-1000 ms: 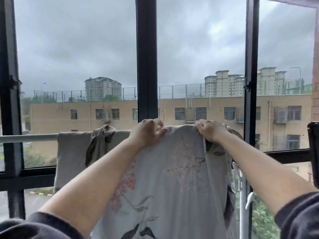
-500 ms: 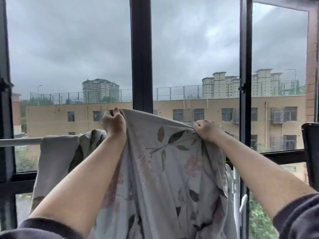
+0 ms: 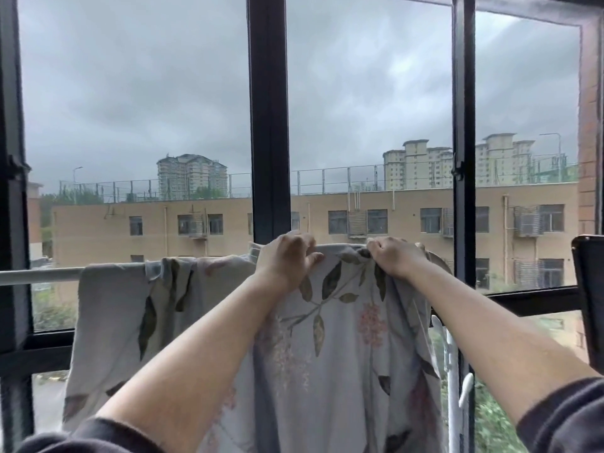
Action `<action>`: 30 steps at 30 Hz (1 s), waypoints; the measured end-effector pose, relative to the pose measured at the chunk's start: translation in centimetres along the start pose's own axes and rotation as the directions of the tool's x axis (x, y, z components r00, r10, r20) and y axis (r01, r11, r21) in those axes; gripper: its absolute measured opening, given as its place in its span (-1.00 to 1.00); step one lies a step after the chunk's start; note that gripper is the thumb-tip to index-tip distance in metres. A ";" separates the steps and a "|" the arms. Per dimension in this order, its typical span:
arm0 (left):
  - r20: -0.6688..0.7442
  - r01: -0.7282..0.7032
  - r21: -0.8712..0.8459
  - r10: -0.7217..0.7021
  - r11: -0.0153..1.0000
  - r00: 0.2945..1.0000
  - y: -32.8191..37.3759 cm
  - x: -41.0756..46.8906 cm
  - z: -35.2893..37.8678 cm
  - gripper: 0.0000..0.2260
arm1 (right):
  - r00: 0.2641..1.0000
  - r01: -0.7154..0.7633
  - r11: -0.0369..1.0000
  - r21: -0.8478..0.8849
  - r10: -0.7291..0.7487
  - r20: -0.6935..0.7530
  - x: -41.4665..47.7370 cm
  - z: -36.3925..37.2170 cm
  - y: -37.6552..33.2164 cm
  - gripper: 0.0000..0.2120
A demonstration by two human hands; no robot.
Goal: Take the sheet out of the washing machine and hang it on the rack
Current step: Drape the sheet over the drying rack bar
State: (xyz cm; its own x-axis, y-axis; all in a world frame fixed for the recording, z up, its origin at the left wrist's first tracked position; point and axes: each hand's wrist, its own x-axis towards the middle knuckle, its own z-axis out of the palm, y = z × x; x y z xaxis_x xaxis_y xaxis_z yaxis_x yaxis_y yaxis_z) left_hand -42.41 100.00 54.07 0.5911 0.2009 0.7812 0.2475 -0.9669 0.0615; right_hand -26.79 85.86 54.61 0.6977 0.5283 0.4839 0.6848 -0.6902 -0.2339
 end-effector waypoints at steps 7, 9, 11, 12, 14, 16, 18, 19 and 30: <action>-0.278 0.107 -0.280 -0.187 0.954 0.942 -1.0 0.2 -0.1 -0.81 | 0.997 -0.035 0.999 0.012 0.034 0.064 0.2 -0.4 0.7 -0.40; -0.379 0.242 -0.327 -0.361 0.914 0.852 -2.6 0.3 -1.6 -0.82 | 0.997 -0.051 0.999 0.010 0.050 0.056 0.2 -0.4 0.9 -0.40; -0.431 0.355 -0.291 -0.454 0.888 0.780 -4.0 -0.1 -2.9 -0.82 | 0.997 -0.050 0.999 0.000 0.050 0.055 0.2 -0.1 0.8 -0.42; -0.422 0.403 -0.253 -0.475 0.880 0.772 -4.5 -0.4 -3.2 -0.83 | 0.998 -0.042 0.999 -0.004 0.042 0.056 0.3 0.0 0.5 -0.43; -0.358 0.469 -0.147 -0.489 0.871 0.795 -4.9 -0.8 -3.3 -0.87 | 0.998 -0.030 0.999 -0.016 0.030 0.048 0.3 0.4 -0.3 -0.45; -0.272 0.467 0.020 -0.445 0.884 0.853 -5.2 -0.8 -3.1 -0.88 | 0.999 -0.032 0.999 -0.019 0.032 0.027 0.3 0.7 -0.7 -0.47; -0.195 0.364 0.114 -0.339 0.924 0.920 -4.9 -0.8 -2.5 -0.80 | 1.000 -0.030 0.999 -0.013 0.030 0.009 0.3 0.8 -0.5 -0.48; -0.162 0.275 0.101 -0.257 0.956 0.953 -4.3 -0.7 -2.2 -0.78 | 1.000 -0.028 1.000 -0.006 0.028 0.003 0.3 0.9 -0.3 -0.49; -0.195 0.042 -0.275 -0.099 0.961 0.976 2.2 1.7 1.4 -0.79 | 0.990 0.048 0.993 0.105 -0.033 -0.139 -0.5 0.5 3.1 -0.54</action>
State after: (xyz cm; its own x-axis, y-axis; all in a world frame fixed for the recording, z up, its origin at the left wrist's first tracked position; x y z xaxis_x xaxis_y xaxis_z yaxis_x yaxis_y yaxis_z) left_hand -39.75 98.44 54.67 0.4028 0.2609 0.8773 0.0515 -0.9635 0.2629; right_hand -24.91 83.64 53.21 0.6387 0.4772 0.6035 0.7358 -0.6083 -0.2977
